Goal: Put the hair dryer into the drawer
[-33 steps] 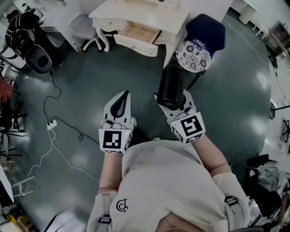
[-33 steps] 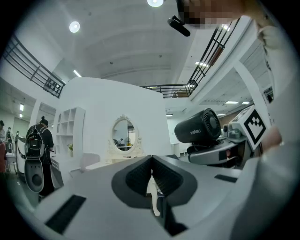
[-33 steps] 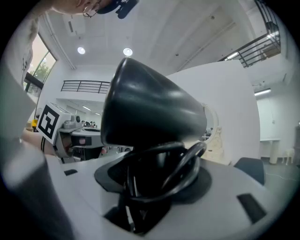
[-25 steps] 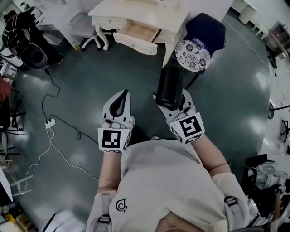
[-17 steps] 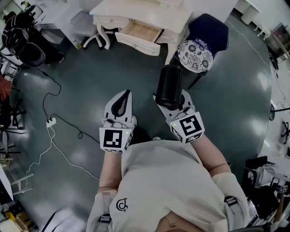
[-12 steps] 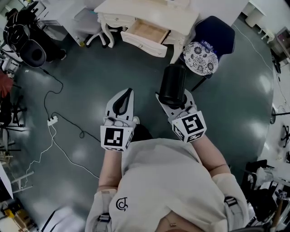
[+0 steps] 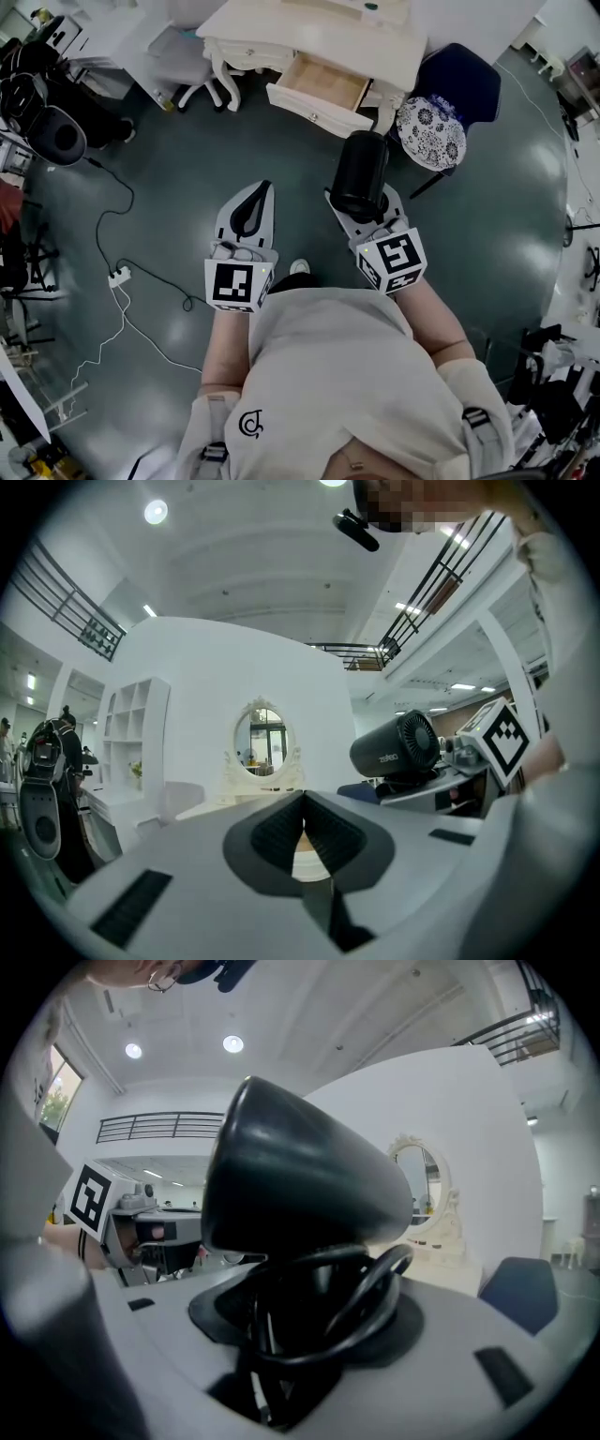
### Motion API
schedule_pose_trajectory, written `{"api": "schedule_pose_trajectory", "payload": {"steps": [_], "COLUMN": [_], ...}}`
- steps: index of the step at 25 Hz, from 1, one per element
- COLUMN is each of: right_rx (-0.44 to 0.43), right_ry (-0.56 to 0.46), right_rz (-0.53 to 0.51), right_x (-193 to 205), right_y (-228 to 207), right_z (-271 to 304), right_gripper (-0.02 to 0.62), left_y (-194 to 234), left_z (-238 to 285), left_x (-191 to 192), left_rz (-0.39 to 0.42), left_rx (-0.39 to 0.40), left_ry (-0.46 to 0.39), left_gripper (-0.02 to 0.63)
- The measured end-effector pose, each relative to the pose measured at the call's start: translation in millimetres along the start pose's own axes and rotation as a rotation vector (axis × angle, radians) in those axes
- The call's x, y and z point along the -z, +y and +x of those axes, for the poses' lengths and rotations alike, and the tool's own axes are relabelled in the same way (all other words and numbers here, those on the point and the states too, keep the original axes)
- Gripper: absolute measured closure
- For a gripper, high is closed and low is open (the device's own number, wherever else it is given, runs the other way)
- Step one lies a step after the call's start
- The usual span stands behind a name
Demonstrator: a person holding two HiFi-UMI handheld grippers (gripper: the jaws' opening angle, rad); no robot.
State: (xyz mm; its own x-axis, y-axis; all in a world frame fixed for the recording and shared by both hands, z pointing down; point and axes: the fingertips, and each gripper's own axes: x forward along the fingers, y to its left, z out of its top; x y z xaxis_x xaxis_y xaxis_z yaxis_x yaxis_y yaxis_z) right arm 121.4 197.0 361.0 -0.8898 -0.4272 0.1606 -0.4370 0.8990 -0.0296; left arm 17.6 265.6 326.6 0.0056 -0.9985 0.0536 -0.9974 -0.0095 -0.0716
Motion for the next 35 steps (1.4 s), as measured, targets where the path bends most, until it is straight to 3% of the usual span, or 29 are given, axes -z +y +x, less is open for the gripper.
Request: {"api": "schedule_pose_trajectory", "payload": {"steps": [7,14,27,35], "right_rx": [0.059,0.059,0.033,0.017], "right_ry": [0.037,0.077,0.094,0.197], "right_rz": [0.024,0.029,0.035,0.043], "right_x": [-5,6,1,25], "right_y": [-8,-40,-182,-251], "right_z": [62,111,245,296], "right_gripper": [0.357,0.356,0.356,0.356], "left_y": [62,89,145,151], "left_z": [35,88,274,367], "left_x": [3,22,24,30], "left_rz": [0.002,-0.022,-0.002,0.016], "left_rx": [0.041,0.057,0.045,0.133], "left_ry": [0.016,0.049,0.053,0.034], "left_gripper": [0.592,0.592,0.592,0.592]}}
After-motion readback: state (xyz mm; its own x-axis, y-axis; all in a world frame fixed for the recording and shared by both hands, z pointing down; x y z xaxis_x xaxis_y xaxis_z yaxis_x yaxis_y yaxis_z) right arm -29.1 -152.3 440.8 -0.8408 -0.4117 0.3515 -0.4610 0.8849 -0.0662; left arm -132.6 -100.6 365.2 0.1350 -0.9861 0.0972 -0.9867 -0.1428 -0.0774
